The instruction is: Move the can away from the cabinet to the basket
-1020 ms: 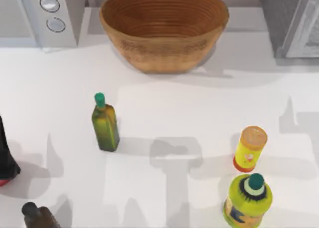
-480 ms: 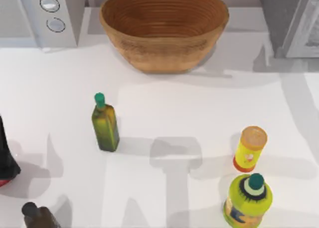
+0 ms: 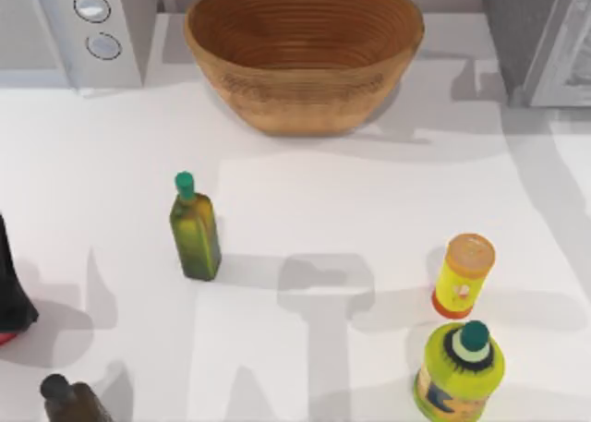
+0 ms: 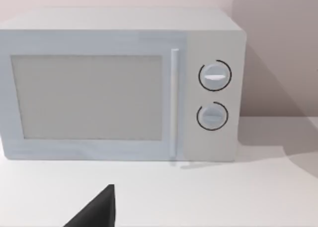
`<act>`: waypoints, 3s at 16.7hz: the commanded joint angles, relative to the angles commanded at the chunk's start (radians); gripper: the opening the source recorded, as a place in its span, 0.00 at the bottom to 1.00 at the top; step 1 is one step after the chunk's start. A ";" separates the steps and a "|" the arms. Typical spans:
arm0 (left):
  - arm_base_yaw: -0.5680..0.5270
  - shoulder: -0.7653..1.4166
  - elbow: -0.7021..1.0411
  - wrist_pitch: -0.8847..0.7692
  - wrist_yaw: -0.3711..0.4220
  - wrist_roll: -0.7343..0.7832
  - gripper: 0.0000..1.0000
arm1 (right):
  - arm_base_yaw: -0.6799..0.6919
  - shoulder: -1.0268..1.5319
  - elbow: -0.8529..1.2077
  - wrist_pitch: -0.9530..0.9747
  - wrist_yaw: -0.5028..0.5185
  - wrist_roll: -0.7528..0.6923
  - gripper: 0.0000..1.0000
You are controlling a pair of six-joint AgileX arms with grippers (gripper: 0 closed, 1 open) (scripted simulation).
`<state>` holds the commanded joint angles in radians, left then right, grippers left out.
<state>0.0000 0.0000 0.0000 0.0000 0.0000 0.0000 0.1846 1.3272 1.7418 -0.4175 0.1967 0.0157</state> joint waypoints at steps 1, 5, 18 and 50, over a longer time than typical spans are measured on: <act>0.000 0.000 0.000 0.000 0.000 0.000 1.00 | 0.000 0.000 0.000 0.000 0.000 0.000 1.00; 0.000 0.000 0.000 0.000 0.000 0.000 1.00 | -0.008 0.013 0.014 0.006 -0.003 0.000 1.00; 0.000 0.000 0.000 0.000 0.000 0.000 1.00 | -0.066 0.344 0.290 0.059 -0.046 0.000 1.00; 0.000 0.000 0.000 0.000 0.000 0.000 1.00 | -0.095 0.638 0.685 -0.036 -0.066 -0.001 0.00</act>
<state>0.0000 0.0000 0.0000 0.0000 0.0000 0.0000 0.0898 1.9653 2.4265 -0.4534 0.1302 0.0147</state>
